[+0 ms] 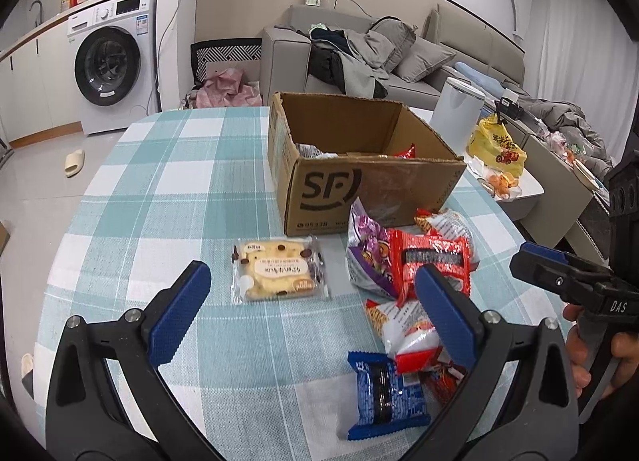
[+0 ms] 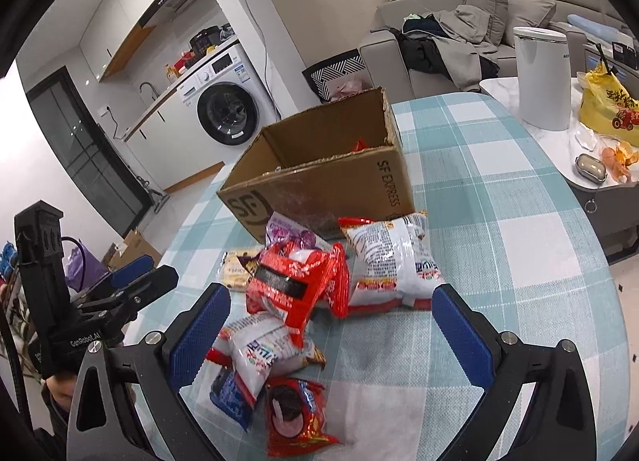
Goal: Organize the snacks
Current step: 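Grasp the blue biscuit pack with left tool while right tool grasps red Oreo pack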
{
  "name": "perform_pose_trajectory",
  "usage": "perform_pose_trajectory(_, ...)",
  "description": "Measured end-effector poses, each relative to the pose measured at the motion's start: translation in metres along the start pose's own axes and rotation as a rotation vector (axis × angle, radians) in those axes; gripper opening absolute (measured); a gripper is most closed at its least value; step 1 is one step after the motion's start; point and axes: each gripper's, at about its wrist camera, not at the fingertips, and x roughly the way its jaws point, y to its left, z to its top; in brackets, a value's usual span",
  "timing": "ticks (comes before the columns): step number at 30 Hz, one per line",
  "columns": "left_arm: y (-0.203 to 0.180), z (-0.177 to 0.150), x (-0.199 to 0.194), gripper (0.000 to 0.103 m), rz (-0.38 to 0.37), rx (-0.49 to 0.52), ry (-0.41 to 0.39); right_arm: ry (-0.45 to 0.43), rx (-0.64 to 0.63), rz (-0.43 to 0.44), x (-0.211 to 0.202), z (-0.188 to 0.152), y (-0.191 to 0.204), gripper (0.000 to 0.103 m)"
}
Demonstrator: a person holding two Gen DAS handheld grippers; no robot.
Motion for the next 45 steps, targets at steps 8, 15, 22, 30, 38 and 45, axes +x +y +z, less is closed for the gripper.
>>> perform_pose_trajectory(8, -0.004, -0.018, 0.007, 0.102, -0.028, -0.001, 0.052, 0.056, 0.004, -0.025, 0.002, -0.023, -0.009, 0.103)
perform_pose_trajectory(15, -0.007, -0.033, 0.014, 0.102, -0.027, 0.006, 0.103, 0.098, 0.005, -0.042, 0.007, -0.035, -0.017, 0.103)
perform_pose_trajectory(22, -0.014, -0.049, 0.019, 0.102, -0.035, 0.048, 0.151, 0.146, -0.062, -0.066, 0.015, -0.048, -0.010, 0.103)
perform_pose_trajectory(30, -0.021, -0.067, 0.030, 0.102, -0.046, 0.087, 0.221, 0.200, -0.125, -0.057, 0.025, -0.064, 0.004, 0.103)
perform_pose_trajectory(38, -0.026, -0.077, 0.042, 0.102, -0.058, 0.114, 0.277, 0.241, -0.177, -0.055, 0.038, -0.072, 0.016, 0.103)
perform_pose_trajectory(45, -0.021, -0.076, 0.046, 0.101, -0.061, 0.099, 0.293, 0.254, -0.209, -0.058, 0.043, -0.077, 0.023, 0.103)
